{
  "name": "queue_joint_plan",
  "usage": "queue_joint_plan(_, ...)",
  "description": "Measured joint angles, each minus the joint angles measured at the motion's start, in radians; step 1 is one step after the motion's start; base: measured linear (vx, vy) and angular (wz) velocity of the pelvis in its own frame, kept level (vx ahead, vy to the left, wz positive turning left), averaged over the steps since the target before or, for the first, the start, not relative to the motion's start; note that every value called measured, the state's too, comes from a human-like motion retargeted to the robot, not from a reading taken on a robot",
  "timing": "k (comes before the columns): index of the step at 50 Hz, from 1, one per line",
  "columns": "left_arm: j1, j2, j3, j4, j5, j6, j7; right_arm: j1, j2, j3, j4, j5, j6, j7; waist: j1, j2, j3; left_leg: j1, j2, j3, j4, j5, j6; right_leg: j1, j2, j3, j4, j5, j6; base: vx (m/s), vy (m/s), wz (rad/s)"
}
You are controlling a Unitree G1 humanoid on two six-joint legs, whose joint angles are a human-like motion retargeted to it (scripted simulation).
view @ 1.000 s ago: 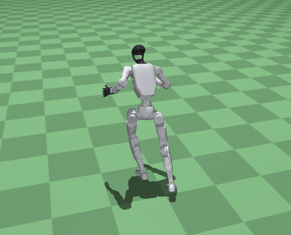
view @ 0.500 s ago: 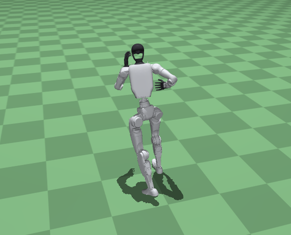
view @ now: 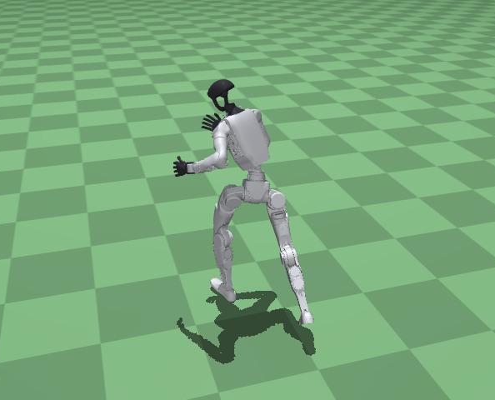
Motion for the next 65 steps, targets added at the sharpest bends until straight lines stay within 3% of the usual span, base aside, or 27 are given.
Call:
queue_joint_plan(2, -0.252, -0.057, -0.086, 0.096, 0.184, 0.013, 0.015, 0.152, -0.037, 0.002, 0.006, 0.046, -0.016, 0.066, -0.015, 0.132, 0.111, 0.171, 0.014, -0.111, 0.12, -0.131, -0.023, 0.126, 0.097, -0.005, 0.192, 0.068, -0.029, 1.65, 0.23, 1.58)
queue_joint_plan(4, -0.505, -0.14, -0.229, 0.238, 0.416, 0.09, 0.075, 0.317, -0.042, 0.028, 0.123, 0.003, -0.016, 0.026, -0.095, 0.192, 0.151, 0.272, 0.013, -0.202, 0.192, -0.255, -0.014, 0.026, 0.151, -0.032, 0.607, 0.038, -0.028, 1.55, 0.12, 2.18)
queue_joint_plan(5, -0.631, -0.185, -0.306, 0.314, 0.534, 0.152, 0.1, 0.395, -0.039, 0.042, 0.208, -0.05, -0.007, -0.025, -0.146, 0.195, 0.158, 0.292, 0.001, -0.239, 0.222, -0.301, 0.008, -0.077, 0.147, -0.061, 0.846, -0.01, -0.036, 1.42, 0.01, 2.38)
queue_joint_plan(7, -0.913, -0.267, -0.447, 0.406, 0.65, 0.238, 0.172, 0.477, -0.028, 0.01, 0.356, -0.153, 0.043, -0.131, -0.294, 0.068, 0.141, 0.176, -0.106, -0.292, 0.32, -0.382, 0.151, -0.476, 0.006, -0.073, 1.339, -0.167, -0.02, 1.36, -0.11, 2.51)
queue_joint_plan(10, -1.128, -0.318, -0.495, 0.35, 0.659, 0.209, 0.21, 0.67, -0.104, -0.159, 0.337, -0.106, 0.018, -0.149, -0.588, 0.125, 0.132, 0.252, -0.062, -0.401, 0.349, -0.475, 0.127, -0.816, -0.047, -0.099, 1.617, -0.337, -0.053, 1.43, -0.28, 2.0)
queue_joint_plan(13, -1.228, -0.312, -0.534, 0.243, 0.479, 0.111, 0.365, 0.769, -0.29, -0.394, 0.23, 0.005, 0.003, -0.026, -0.873, 0.249, 0.128, 0.388, 0.043, -0.455, 0.291, -0.475, 0.089, -1.141, -0.151, -0.095, 1.595, -0.46, -0.04, 1.58, -0.43, 0.99)
queue_joint_plan(15, -1.235, -0.297, -0.581, 0.186, 0.446, 0.027, 0.378, 0.74, -0.402, -0.486, 0.21, 0.009, 0.006, 0.045, -0.956, 0.376, 0.118, 0.464, 0.191, -0.399, 0.289, -0.428, 0.037, -1.35, -0.109, -0.101, 1.414, -0.435, -0.021, 1.66, -0.51, -0.97)
queue_joint_plan(19, -1.005, -0.27, -0.579, -0.015, 0.288, -0.09, 0.203, 0.582, -0.607, -0.573, 0.181, -0.14, 0.038, 0.045, -1.149, 0.586, 0.147, 0.677, 0.342, -0.316, 0.21, -0.07, -0.043, -1.395, -0.117, -0.195, 0.792, -0.219, 0.068, 1.96, -0.57, -0.52)
queue_joint_plan(20, -0.911, -0.274, -0.563, -0.074, 0.245, -0.097, 0.148, 0.529, -0.656, -0.565, 0.169, -0.183, 0.04, 0.016, -1.198, 0.627, 0.154, 0.699, 0.35, -0.323, 0.229, 0.025, -0.052, -1.358, -0.127, -0.227, 0.655, -0.126, 0.08, 2.07, -0.55, -0.38)
queue_joint_plan(22, -0.702, -0.302, -0.541, -0.141, 0.092, -0.092, 0.054, 0.357, -0.702, -0.457, 0.172, -0.234, 0.034, -0.066, -1.204, 0.693, 0.158, 0.632, 0.242, -0.445, 0.423, 0.099, -0.058, -1.366, -0.092, -0.194, 0.736, -0.136, 0.004, 2.02, -0.47, -1.26)
queue_joint_plan(24, -0.512, -0.334, -0.531, -0.103, -0.091, -0.053, 0.005, 0.112, -0.674, -0.296, 0.252, -0.218, 0.038, -0.133, -1.125, 0.736, 0.158, 0.466, 0.115, -0.484, 0.745, 0.033, -0.049, -1.427, -0.026, -0.125, 0.948, -0.288, -0.094, 1.86, -0.32, -2.31)
queue_joint_plan(26, -0.378, -0.359, -0.508, 0.045, -0.114, 0.005, 0.068, -0.202, -0.601, -0.14, 0.458, -0.214, 0.093, -0.181, -1.005, 0.76, 0.158, 0.233, 0.129, -0.358, 1.084, -0.108, 0.051, -1.468, 0.044, -0.081, 1.072, -0.379, -0.144, 1.64, -0.15, -2.69)
queue_joint_plan(28, -0.286, -0.37, -0.481, 0.247, 0.066, 0.061, 0.237, -0.5, -0.508, -0.052, 0.743, -0.351, 0.215, -0.253, -0.871, 0.759, 0.158, -0.027, 0.149, -0.236, 1.317, -0.222, 0.14, -1.477, 0.102, -0.031, 1.144, -0.42, -0.166, 1.52, 0.07, -2.58)
queue_joint_plan(30, -0.186, -0.381, -0.444, 0.436, 0.228, 0.115, 0.42, -0.706, -0.384, -0.029, 1.008, -0.504, 0.309, -0.393, -0.753, 0.752, 0.158, -0.328, 0.102, -0.21, 1.376, -0.225, 0.127, -1.44, 0.148, 0.025, 1.178, -0.431, -0.192, 1.5, 0.31, -2.17)
queue_joint_plan(32, -0.058, -0.389, -0.395, 0.575, 0.167, 0.126, 0.5, -0.754, -0.232, -0.074, 1.112, -0.395, 0.298, -0.544, -0.654, 0.715, 0.158, -0.583, 0.11, -0.222, 1.295, -0.183, 0.091, -1.375, 0.163, 0.087, 1.211, -0.413, -0.196, 1.56, 0.45, -1.6)
queue_joint_plan(35, 0.107, -0.372, -0.299, 0.728, 0.033, 0.17, 0.398, -0.681, -0.101, -0.042, 1.056, -0.09, 0.195, -0.508, -0.56, 0.623, 0.158, -0.795, 0.196, -0.21, 0.975, -0.104, 0.098, -1.227, 0.124, 0.169, 1.209, -0.355, -0.209, 1.64, 0.55, -0.64)
queue_joint_plan(38, 0.233, -0.349, -0.142, 0.759, 0.165, 0.239, 0.157, -0.495, -0.142, 0.037, 0.926, -0.212, 0.172, -0.175, -0.512, 0.514, 0.158, -0.73, 0.223, -0.088, 0.373, 0.032, 0.084, -1.002, 0.029, 0.22, 1.117, -0.256, -0.189, 1.85, 0.67, 0.04)
queue_joint_plan(40, 0.299, -0.348, -0.019, 0.749, 0.224, 0.258, 0.055, -0.318, -0.154, 0.037, 0.845, -0.389, 0.169, -0.02, -0.437, 0.454, 0.158, -0.583, 0.212, -0.041, -0.129, 0.14, 0.022, -0.803, 0.006, 0.259, 1.005, -0.161, -0.161, 2.09, 0.79, -0.91)
queue_joint_plan(43, 0.333, -0.319, 0.161, 0.763, 0.165, 0.259, -0.03, -0.012, -0.08, -0.016, 0.797, -0.589, 0.172, 0.06, -0.278, 0.328, 0.158, -0.344, 0.243, -0.045, -0.59, 0.154, -0.1, -0.492, -0.053, 0.392, 0.811, 0.012, -0.065, 2.22, 0.99, -1.46)
queue_joint_plan(46, 0.247, -0.263, 0.316, 0.836, -0.009, 0.221, -0.078, 0.21, 0.013, -0.063, 0.826, -0.549, 0.164, 0.064, -0.185, 0.159, 0.158, -0.233, 0.279, 0.025, -0.501, 0.17, -0.099, -0.282, -0.147, 0.481, 0.706, 0.093, 0.004, 2.1, 1.01, -0.39)
queue_joint_plan(48, 0.163, -0.219, 0.386, 0.925, -0.148, 0.161, -0.035, 0.311, 0.032, -0.059, 0.842, -0.464, 0.149, 0.061, -0.18, 0.07, 0.158, -0.252, 0.311, 0.03, -0.23, 0.374, -0.067, -0.203, -0.179, 0.45, 0.796, -0.034, -0.038, 1.94, 0.88, 0.75)
queue_joint_plan(50, 0.042, -0.181, 0.402, 1.021, -0.339, 0.058, 0.134, 0.349, 0.008, -0.013, 0.859, -0.383, 0.14, 0.013, -0.24, -0.01, 0.158, -0.345, 0.269, -0.068, 0.089, 0.414, -0.008, -0.229, -0.222, 0.347, 1.04, -0.231, -0.105, 1.63, 0.76, 1.88)
queue_joint_plan(53, -0.343, -0.091, 0.279, 1.237, -0.618, -0.144, 0.504, 0.197, -0.023, 0.142, 0.971, -0.219, 0.142, -0.219, -0.433, -0.09, 0.158, -0.506, 0.129, -0.159, 0.443, 0.211, 0.038, -0.474, -0.256, 0.149, 1.482, -0.563, -0.187, 1.2, 0.47, 2.9)
queue_joint_plan(57, -0.929, -0.087, -0.102, 1.514, -0.618, 0.018, 0.659, -0.185, -0.017, 0.343, 1.19, -0.167, 0.195, -0.484, -0.59, -0.013, 0.158, -0.526, 0.05, -0.28, 0.64, 0.025, 0.069, -0.92, -0.082, 0.02, 1.67, -0.77, -0.244, 0.96, 0.14, 1.63)
queue_joint_plan(60, -1.164, -0.159, -0.438, 1.379, -0.379, 0.09, 0.42, -0.442, 0.045, 0.313, 1.21, -0.092, 0.149, -0.501, -0.713, 0.075, 0.158, -0.472, 0.015, -0.359, 0.724, -0.071, 0.068, -1.236, -0.011, 0.019, 1.46, -0.705, -0.22, 0.85, 0.0, 1.19)
queue_joint_plan(63, -1.325, -0.118, -0.726, 1.048, 0.448, 0.099, 0.318, -0.533, 0.12, 0.164, 1.108, 0.007, 0.048, -0.431, -0.821, 0.188, 0.158, -0.409, -0.015, -0.453, 0.769, -0.108, 0.066, -1.347, 0.059, 0.137, 1.004, -0.362, -0.129, 0.84, -0.14, 1.62)
queue_joint_plan(65, -1.424, -0.097, -0.846, 0.794, 0.767, 0.082, 0.389, -0.538, 0.163, 0.122, 1.027, -0.006, 0.009, -0.426, -0.913, 0.254, 0.158, -0.347, -0.052, -0.523, 0.785, -0.137, 0.066, -1.293, 0.126, 0.339, 0.688, -0.125, -0.015, 0.9, -0.34, 2.33)
